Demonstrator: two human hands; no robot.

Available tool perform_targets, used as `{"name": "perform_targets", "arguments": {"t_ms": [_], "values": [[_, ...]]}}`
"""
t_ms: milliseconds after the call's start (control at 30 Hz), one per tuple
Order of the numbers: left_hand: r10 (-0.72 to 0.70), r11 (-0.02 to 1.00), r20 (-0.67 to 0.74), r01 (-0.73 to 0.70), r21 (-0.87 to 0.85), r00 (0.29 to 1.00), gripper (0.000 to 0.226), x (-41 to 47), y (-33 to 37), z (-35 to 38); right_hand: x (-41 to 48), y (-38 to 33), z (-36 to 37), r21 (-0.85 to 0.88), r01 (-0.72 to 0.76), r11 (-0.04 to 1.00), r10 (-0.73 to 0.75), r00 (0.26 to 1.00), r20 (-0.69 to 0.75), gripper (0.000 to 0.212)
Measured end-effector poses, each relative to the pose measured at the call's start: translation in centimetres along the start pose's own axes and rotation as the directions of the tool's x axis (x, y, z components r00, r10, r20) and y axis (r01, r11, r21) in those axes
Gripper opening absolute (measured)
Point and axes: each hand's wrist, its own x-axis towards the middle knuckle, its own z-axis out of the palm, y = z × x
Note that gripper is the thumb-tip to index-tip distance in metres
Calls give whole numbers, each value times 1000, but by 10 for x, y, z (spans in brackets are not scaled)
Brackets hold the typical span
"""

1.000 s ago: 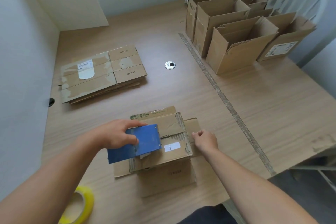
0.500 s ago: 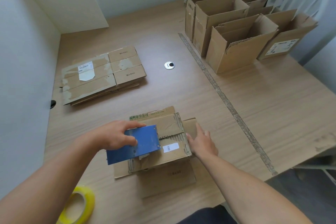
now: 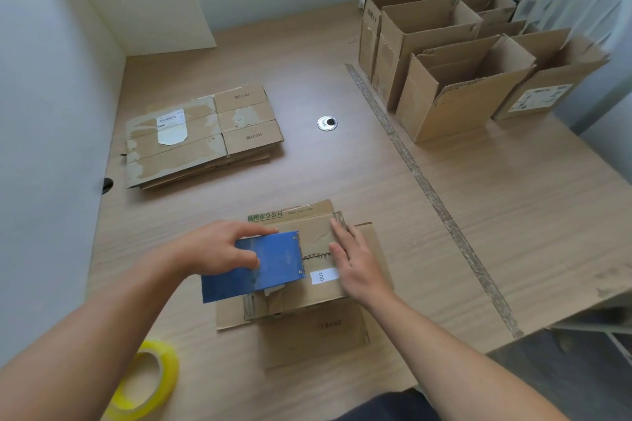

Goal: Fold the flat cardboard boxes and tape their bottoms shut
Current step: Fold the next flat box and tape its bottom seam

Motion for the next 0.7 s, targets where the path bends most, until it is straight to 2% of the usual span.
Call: {"name": "perform_targets", "arguments": {"t_ms": [300,533,700], "values": [[39,989,28,-35,-144,999,58,-13,-13,-6,3,8,5,-22,-14,1000,13,998,-56,41],[39,989,103,-24,-145,994,54,-23,-29,-18,5,6,4,-52,-20,998,17,997,-69,42],[29,983,129,-5,-183,991,59,-32,-42,-17,4,3,8,-68,-46,997,40,996,-80,44]]}}
